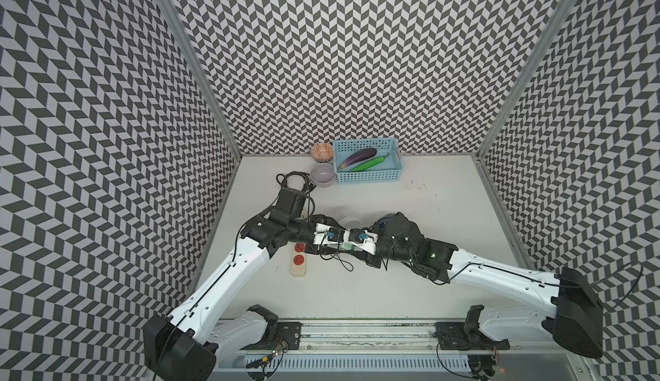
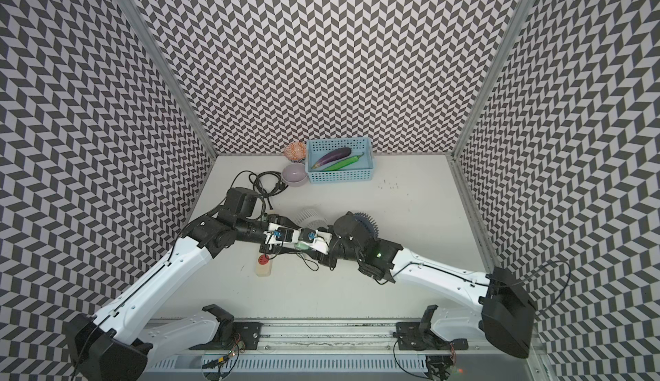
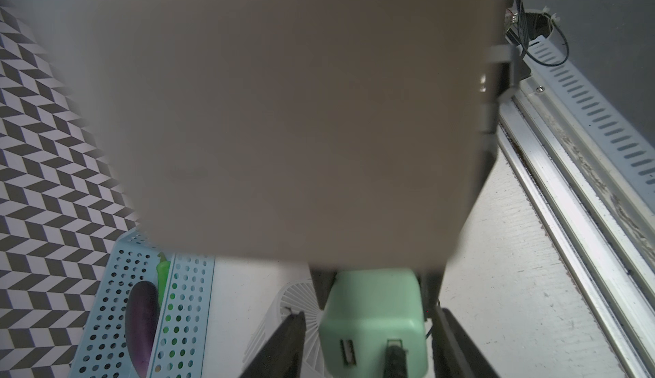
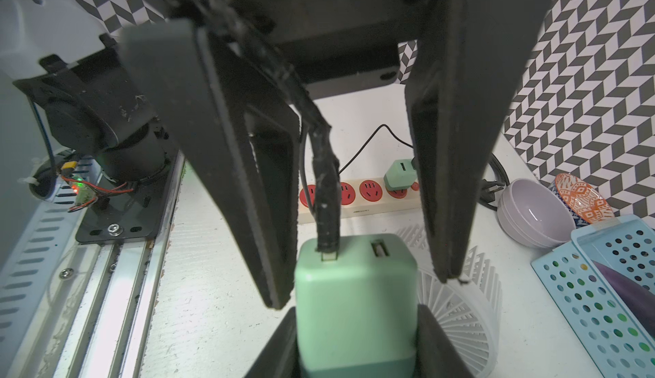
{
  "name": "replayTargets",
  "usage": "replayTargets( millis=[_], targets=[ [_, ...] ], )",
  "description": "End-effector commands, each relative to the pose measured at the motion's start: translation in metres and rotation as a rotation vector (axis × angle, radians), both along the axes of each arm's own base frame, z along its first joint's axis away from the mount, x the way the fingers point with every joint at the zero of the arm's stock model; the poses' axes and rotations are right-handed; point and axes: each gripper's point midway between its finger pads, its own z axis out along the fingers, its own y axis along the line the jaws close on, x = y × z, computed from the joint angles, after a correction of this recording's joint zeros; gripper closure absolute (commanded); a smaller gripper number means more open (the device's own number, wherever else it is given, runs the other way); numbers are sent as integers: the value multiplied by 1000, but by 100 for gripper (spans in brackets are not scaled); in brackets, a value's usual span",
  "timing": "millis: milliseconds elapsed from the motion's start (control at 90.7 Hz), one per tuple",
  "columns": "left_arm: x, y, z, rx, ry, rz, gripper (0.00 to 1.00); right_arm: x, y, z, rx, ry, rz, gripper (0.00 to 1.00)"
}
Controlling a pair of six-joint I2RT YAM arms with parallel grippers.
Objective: Plug the desk fan into the power strip
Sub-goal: Pick up the plug from the center of the board.
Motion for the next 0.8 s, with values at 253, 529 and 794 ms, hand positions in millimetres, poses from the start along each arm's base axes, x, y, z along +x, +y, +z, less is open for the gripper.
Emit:
replayTargets(
  millis=[253, 529, 794],
  targets=[
    [-1, 2, -15, 63, 69, 35, 49, -17, 13, 71, 225, -211, 100, 100],
    [0, 0, -12, 52, 59, 31, 68, -16, 14, 70, 220, -206, 101, 100],
    [6, 5, -12, 70, 35, 62, 95, -10, 11, 59, 165, -187, 62, 66]
  ],
)
